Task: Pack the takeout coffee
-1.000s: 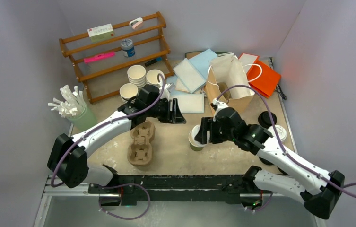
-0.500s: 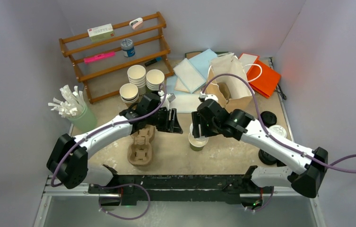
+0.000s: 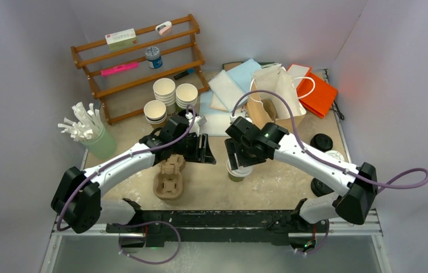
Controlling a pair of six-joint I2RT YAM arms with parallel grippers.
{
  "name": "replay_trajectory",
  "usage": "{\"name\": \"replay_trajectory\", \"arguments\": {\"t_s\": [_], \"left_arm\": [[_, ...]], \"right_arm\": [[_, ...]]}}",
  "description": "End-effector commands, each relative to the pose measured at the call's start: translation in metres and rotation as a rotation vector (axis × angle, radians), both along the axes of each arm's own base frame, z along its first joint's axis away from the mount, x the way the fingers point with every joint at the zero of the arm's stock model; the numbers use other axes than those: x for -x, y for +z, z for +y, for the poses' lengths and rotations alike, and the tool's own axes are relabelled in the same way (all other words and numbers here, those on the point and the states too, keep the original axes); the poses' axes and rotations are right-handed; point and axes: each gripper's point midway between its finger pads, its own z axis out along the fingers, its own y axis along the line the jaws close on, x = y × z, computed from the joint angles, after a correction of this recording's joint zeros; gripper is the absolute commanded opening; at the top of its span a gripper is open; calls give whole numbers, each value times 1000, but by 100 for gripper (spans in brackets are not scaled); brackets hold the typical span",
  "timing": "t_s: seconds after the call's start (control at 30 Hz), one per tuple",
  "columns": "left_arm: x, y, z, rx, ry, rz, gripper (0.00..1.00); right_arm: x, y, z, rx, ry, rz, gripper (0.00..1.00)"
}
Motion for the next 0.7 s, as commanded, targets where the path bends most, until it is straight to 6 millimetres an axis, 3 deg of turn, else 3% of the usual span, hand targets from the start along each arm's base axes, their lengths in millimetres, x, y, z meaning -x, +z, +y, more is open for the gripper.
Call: {"name": "replay_trajectory", "arguments": {"t_s": [0.0, 0.67], "left_arm": [[-6, 9, -3, 37, 10, -24, 51], [-1, 9, -11, 83, -35, -14, 50]], "right_arm": [[2, 4, 5, 3, 31, 17, 69], [-10, -13, 15, 32, 40, 15, 72]]}}
